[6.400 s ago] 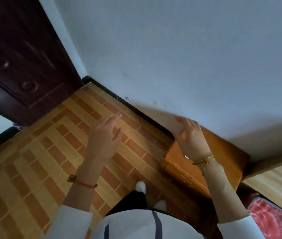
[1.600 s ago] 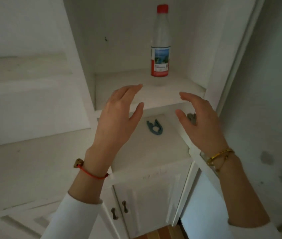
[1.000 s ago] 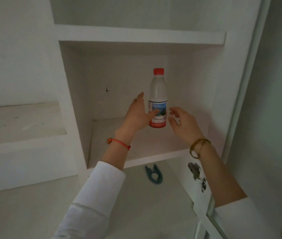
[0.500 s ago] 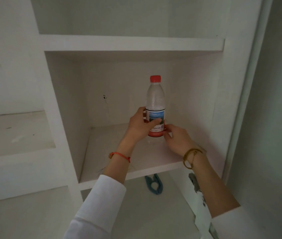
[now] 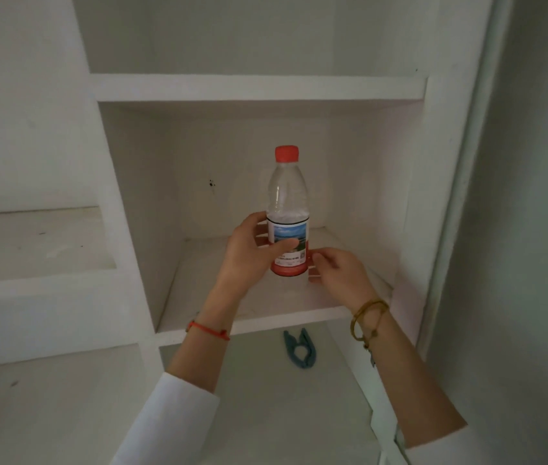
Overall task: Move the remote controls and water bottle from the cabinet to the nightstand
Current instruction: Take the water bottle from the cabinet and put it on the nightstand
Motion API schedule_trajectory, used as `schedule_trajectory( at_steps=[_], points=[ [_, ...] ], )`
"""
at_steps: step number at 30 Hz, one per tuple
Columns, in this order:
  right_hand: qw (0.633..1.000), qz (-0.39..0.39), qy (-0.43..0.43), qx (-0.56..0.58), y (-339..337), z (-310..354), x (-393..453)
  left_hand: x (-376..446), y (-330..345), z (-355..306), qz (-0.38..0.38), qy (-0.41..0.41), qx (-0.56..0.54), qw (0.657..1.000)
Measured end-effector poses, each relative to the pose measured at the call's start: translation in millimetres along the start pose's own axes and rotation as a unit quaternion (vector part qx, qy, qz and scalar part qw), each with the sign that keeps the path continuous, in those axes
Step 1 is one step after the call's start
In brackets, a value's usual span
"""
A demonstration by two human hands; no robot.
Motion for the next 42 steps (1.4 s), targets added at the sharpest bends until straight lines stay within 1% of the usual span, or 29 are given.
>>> schedule_trajectory(
  at_steps=[5,9,13,14,18,22,27,33,42],
  points=[
    [0.992,-0.003,0.061,0.108,8,5,-11,-27,-25,-8,-0.024,0.007,-0.012,1.000],
    [0.982,0.037,0.082,0.165,24,22,-29,-50,-50,-12,-0.034,-0.001,-0.034,0.999],
    [0.949,0.082,0.103,0.286,42,46,-56,-81,-74,-18,-0.045,0.002,-0.037,0.998],
    [0.942,0.095,0.113,0.301,47,49,-62,-90,-79,-19,-0.047,0.004,-0.036,0.998],
    [0.921,0.144,0.150,0.329,68,54,-86,-122,-100,-20,-0.049,0.004,-0.034,0.998],
    [0.898,0.182,0.160,0.367,90,64,-109,-150,-124,-15,-0.059,0.001,-0.025,0.998],
    [0.873,0.220,0.177,0.397,122,77,-143,-185,-160,-2,-0.089,-0.015,-0.007,0.996],
    [0.854,0.266,0.188,0.404,173,98,-187,-236,-209,18,-0.123,-0.042,0.016,0.991],
    [0.815,0.344,0.212,0.416,257,130,-269,-329,-286,50,-0.171,-0.083,0.036,0.981]
  ],
)
Point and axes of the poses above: each hand's wrist, its own x-axis towards the middle knuckle, its own y-axis out of the palm, z = x × y, the point moved 8 cm from there along x, towards the middle knuckle, and after that the axes turned 11 degrees about -y, right-handed, at the moved point
